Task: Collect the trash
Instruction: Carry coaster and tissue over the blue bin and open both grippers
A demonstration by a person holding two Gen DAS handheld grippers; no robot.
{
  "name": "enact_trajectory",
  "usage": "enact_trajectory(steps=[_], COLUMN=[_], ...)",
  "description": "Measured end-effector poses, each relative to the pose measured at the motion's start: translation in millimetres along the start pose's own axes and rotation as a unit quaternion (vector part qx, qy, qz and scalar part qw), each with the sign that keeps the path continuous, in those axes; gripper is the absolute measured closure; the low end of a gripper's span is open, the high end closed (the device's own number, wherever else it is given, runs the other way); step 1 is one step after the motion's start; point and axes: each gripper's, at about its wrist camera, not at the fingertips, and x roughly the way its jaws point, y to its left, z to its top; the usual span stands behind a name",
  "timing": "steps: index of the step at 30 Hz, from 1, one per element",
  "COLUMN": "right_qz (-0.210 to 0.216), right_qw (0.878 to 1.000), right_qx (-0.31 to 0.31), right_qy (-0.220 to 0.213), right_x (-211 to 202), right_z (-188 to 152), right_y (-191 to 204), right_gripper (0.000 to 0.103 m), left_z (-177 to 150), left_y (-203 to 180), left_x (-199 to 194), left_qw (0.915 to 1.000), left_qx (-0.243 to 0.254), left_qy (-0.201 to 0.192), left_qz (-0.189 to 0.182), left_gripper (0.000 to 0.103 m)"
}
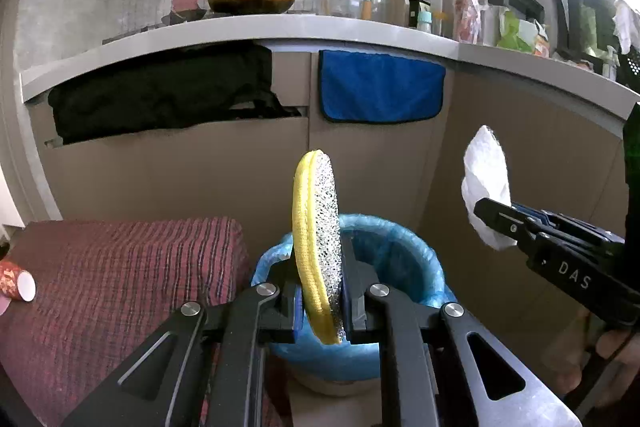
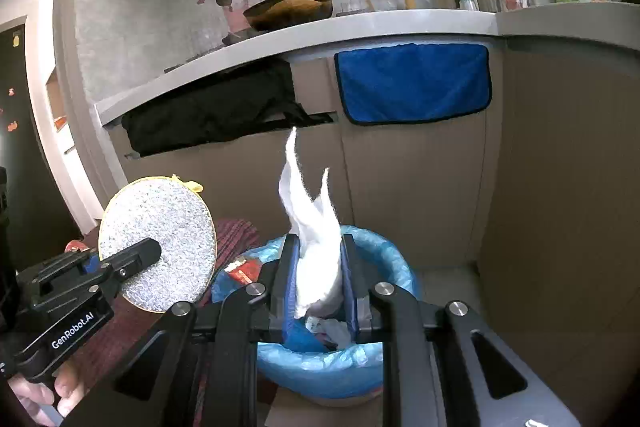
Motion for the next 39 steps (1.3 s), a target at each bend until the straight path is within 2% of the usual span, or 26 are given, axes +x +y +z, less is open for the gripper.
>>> enact_trajectory(steps=[14,20,24,27,28,30,33,39], right_qz=[-0.004,-0.007,-0.006,-0.008,-0.004,-0.001,0.001,-0.007], right_qw=[1.0,0.999,0.998,0.996,0.996,0.995,0.994,0.995], right_qx=[0.006,0.004,0.012,0.017,0.021,0.027,0.025,0.026], right_qy=[0.029,0.048,0.068,0.082,0.088,0.1,0.104,0.101], right_x=[34,61,83,100,105,114,119,118], right_z=[-6,-5,-7,-13,-15,-20,-26,-28], right_y=[-9,-13,-20,-26,-29,-32,-34,-35], right_gripper=[0.085,0.085,0.085,0.082,0.082,0.079,0.069,0.069], left_z=[-9,-10,-13,-19,-20,-24,-26,-18], left_y=[14,24,30,32,32,33,36,48], left_x=[40,66,95,118,124,135,141,124], left_qw=[0.9993,0.9981,0.9952,0.9919,0.9909,0.9882,0.9844,0.9873], left_qx=[-0.02,-0.036,-0.054,-0.061,-0.062,-0.069,-0.082,-0.076], left_qy=[0.033,0.042,0.07,0.097,0.103,0.119,0.133,0.12], left_qz=[-0.004,-0.027,-0.043,-0.055,-0.06,-0.069,-0.081,-0.071], left_gripper=[0.088,0.088,0.088,0.083,0.076,0.069,0.068,0.067])
